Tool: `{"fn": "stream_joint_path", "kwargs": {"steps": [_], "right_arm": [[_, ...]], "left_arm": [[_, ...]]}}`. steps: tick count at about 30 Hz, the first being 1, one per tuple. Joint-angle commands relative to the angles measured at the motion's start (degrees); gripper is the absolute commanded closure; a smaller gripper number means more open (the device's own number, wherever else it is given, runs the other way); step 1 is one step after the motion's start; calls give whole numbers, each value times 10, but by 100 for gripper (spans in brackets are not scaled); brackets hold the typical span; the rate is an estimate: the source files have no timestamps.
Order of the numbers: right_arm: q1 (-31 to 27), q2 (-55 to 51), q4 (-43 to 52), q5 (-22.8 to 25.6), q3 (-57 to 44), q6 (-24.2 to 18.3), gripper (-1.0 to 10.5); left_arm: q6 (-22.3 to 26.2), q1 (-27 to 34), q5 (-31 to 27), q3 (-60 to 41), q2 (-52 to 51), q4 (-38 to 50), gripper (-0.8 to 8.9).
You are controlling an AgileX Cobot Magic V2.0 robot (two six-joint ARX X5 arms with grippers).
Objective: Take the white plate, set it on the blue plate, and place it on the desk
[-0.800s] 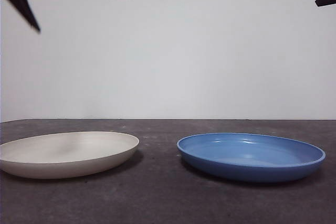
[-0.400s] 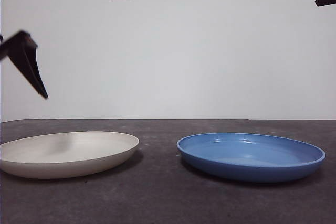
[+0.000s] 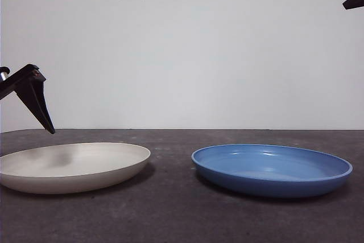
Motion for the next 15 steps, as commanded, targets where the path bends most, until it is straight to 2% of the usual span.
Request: {"fn": "stream_joint_path", "kwargs": {"steps": [1,11,15], "right_arm": [[2,2,5,-2,9,-6,393],[2,2,5,-2,9,-6,393],[2,2,5,-2,9,-6,393]], "left_arm": [[9,0,3,10,14,5,277],[9,0,2,10,15,5,511],[10,0,2,10,16,6,545]]}}
